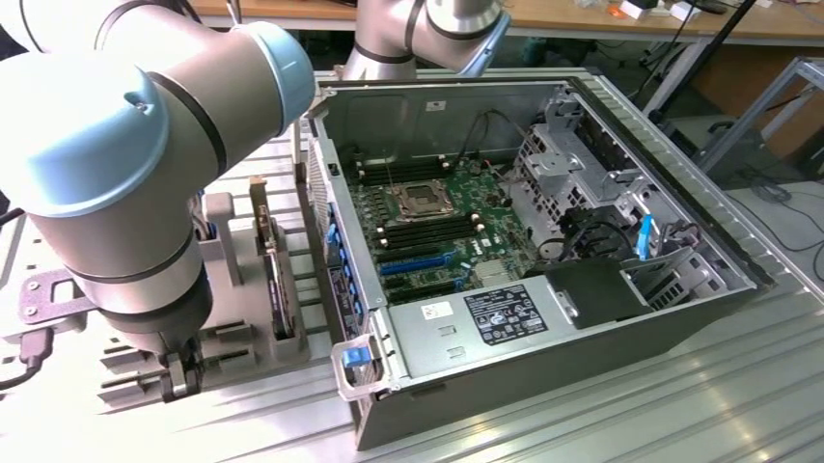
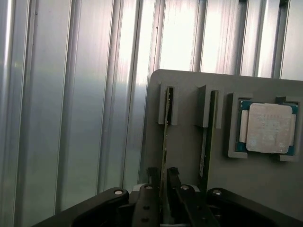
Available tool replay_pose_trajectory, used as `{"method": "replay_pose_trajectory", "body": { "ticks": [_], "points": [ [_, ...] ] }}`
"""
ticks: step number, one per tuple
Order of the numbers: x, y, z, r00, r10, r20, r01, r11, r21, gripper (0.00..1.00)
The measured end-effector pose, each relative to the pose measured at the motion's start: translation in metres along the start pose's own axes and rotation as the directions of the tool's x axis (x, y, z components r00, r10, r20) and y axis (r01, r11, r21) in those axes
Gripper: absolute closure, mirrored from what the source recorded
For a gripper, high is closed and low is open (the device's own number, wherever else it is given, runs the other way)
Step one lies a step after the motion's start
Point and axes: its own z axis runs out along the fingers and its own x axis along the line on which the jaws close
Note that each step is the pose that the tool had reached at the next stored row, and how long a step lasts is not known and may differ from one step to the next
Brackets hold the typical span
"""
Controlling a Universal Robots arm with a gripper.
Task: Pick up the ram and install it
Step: 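Pick up the ram and move it above insertion slot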
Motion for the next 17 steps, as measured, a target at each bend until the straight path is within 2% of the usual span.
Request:
{"method": "replay_pose_trajectory", "body": {
  "ticks": [1, 5, 8, 10, 12, 17],
  "points": [
    [0.0, 0.0, 0.0, 1.0, 0.0, 0.0, 0.0, 1.0, 0.0, 0.85],
    [0.0, 0.0001, -0.0006, 1.0, 0.0, 0.0001, 0.0, 1.0, 0.0, 0.87],
    [0.0, 0.001, -0.0216, 1.0, 0.0, 0.0003, 0.0, 1.0, 0.0001, 0.87],
    [0.0, 0.0014, -0.0322, 1.0, 0.0, 0.0002, 0.0, 1.0, 0.0, 0.87],
    [0.0, 0.0022, -0.0507, 1.0, 0.0, 0.0003, 0.0, 1.0, 0.0, 0.87],
    [-0.001, 0.0033, -0.0759, 1.0, 0.0, 0.0003, 0.0, 1.0, -0.0001, 0.87]
  ]
}}
